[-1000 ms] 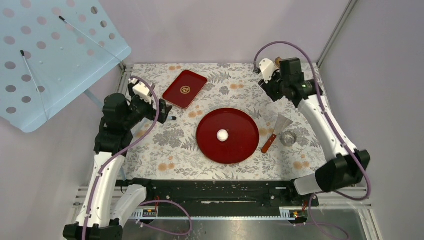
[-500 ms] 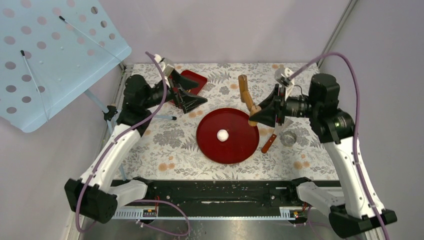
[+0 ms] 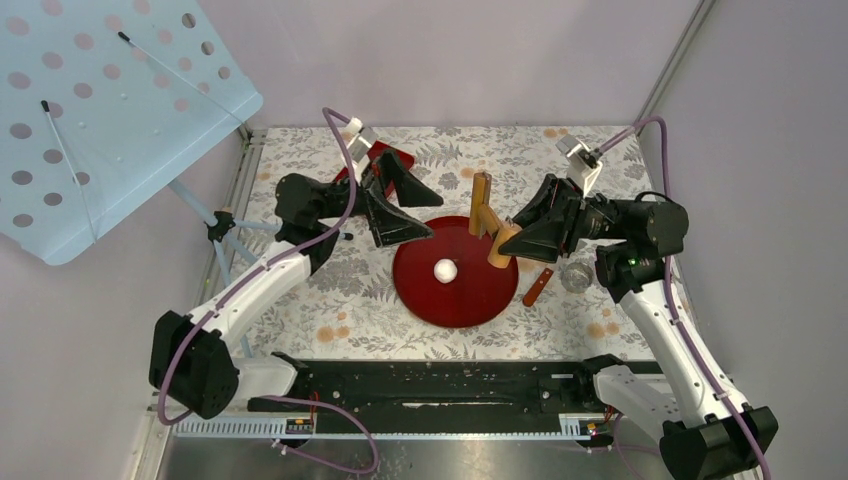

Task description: Roll out the dumpling wrappers from the dough

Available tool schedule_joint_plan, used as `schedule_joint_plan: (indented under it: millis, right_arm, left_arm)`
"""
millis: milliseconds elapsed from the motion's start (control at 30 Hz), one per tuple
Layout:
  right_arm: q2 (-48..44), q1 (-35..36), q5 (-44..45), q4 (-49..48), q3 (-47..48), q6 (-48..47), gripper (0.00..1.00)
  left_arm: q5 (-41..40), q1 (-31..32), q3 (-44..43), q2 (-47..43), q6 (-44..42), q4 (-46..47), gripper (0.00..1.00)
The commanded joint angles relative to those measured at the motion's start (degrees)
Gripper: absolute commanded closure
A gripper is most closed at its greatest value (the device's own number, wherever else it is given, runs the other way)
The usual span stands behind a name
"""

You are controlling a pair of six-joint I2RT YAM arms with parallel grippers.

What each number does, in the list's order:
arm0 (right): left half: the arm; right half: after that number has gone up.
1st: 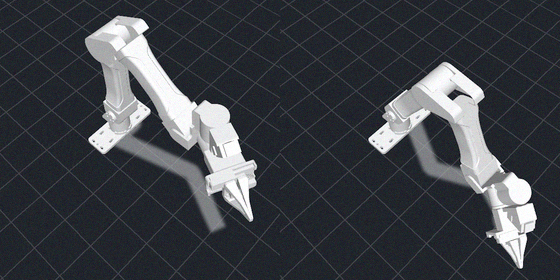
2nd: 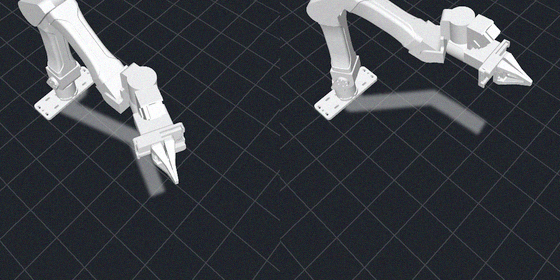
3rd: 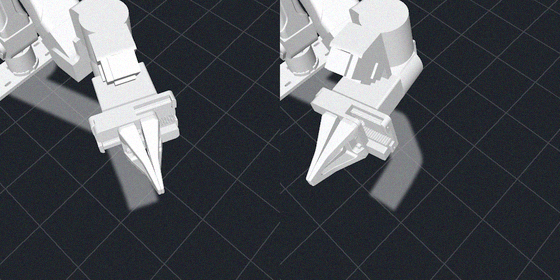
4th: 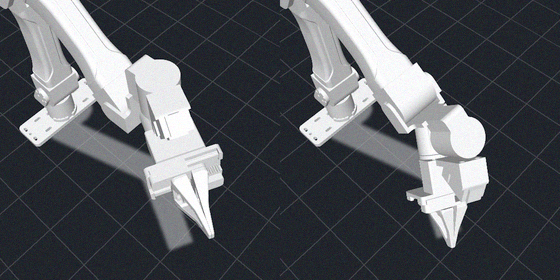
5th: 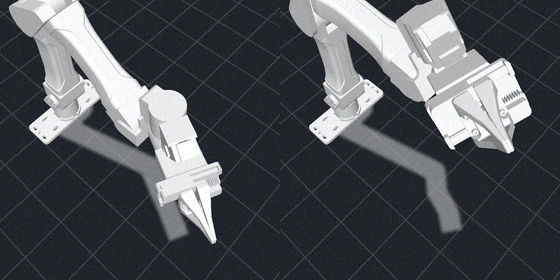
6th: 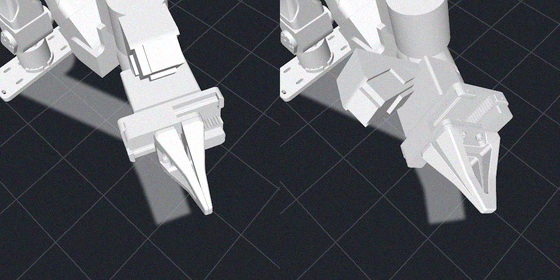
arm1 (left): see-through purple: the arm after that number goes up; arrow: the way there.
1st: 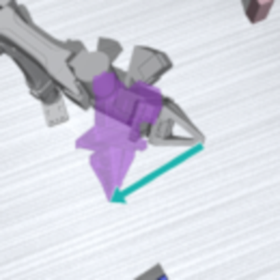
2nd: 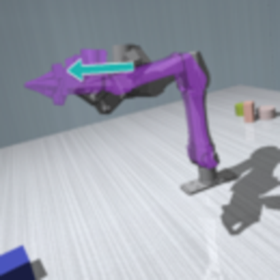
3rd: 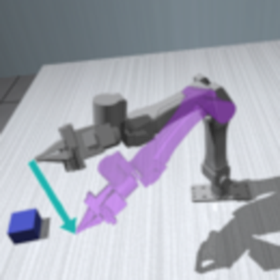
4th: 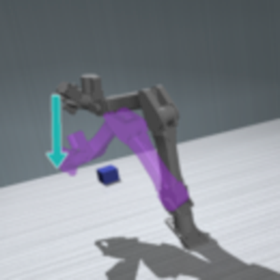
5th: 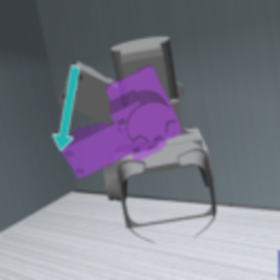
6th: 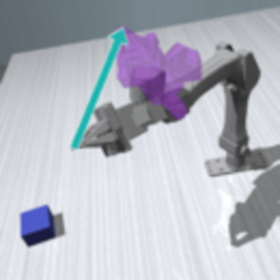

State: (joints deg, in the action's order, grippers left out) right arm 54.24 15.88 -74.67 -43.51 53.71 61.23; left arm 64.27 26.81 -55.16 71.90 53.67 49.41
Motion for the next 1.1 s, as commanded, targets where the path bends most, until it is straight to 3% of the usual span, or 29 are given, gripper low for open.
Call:
schedule_joint_plan:
  millis: [0,167,333,367,767,900,1067]
  right_arm:
    - [-1.43,0.48,0.95,-14.68,0.16,8.57,1.00]
    - [-0.94,0.73,1.25,-17.02,0.09,10.93,1.00]
    - [-0.84,0.79,1.03,-17.91,-0.05,11.86,1.00]
    - [-0.90,0.77,1.07,-17.99,-0.20,11.93,1.00]
    - [-0.26,0.81,-0.03,-15.38,-1.02,8.08,1.00]
    - [0.70,0.75,-0.67,-15.27,0.11,7.70,1.00]
    - [1.42,0.68,-2.09,-10.48,1.72,2.80,1.00]
  left_arm:
    - [1.44,2.56,-3.04,3.07,-0.81,0.13,0.01]
    - [0.23,3.07,-4.61,9.64,3.19,5.37,0.01]
    - [1.53,3.22,-9.25,20.56,24.15,31.08,0.01]
    - [1.68,3.43,-11.02,22.14,26.36,32.22,0.01]
    - [1.21,8.99,-17.01,26.50,31.61,34.26,0.04]
    - [1.92,10.21,-16.31,26.93,32.60,34.26,0.12]
    - [2.80,10.30,-15.60,26.74,33.23,34.22,0.32]
